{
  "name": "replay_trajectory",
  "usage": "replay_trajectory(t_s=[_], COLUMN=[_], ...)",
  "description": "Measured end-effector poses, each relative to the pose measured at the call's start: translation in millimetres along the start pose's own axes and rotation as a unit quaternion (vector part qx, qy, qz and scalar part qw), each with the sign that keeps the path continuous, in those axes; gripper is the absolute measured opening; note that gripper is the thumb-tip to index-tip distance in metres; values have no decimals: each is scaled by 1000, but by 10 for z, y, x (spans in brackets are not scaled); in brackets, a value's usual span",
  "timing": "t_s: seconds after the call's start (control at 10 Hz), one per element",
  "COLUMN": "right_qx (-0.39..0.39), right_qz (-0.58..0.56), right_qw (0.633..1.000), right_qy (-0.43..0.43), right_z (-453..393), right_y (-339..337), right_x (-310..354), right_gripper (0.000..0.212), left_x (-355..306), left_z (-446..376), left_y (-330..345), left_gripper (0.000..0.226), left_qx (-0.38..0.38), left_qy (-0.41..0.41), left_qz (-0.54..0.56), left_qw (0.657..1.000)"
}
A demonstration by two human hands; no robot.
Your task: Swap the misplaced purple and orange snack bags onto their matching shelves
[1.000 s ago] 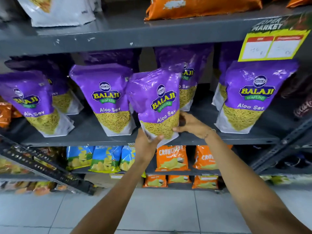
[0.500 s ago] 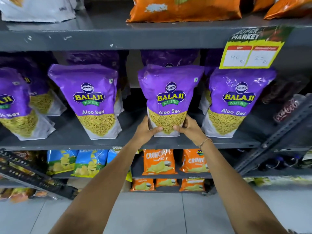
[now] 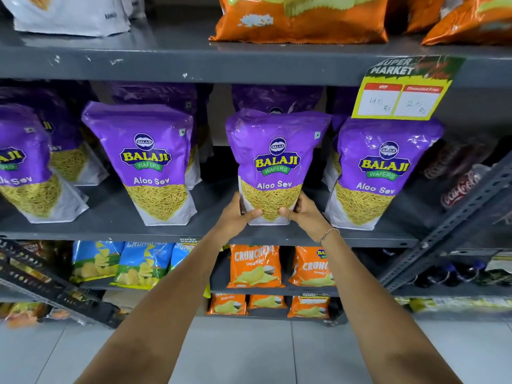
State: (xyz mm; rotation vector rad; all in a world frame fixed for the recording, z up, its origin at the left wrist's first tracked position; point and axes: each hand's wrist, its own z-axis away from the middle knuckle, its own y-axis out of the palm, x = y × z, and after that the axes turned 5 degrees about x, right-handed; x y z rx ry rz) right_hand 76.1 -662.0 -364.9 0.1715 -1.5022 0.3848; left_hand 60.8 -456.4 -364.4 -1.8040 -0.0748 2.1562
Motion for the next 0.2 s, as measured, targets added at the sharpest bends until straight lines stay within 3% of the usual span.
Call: replay_trajectory(t_s=[0.1, 0.2], right_qx=[15, -24], right_qz=[19, 14], right_qw=[1000, 1000], right_qy=[14, 11], right_z=[22, 22], right_y=[6, 52], right_x=[40, 74], right_gripper=[62, 67], left_x=[-72, -40], left_z=[84, 137], left_y=[3, 4], left_gripper=[62, 81], left_qx=[6, -5], left_qy=[-19, -2], left_qz=[-20, -25], left_qw=[1000, 1000])
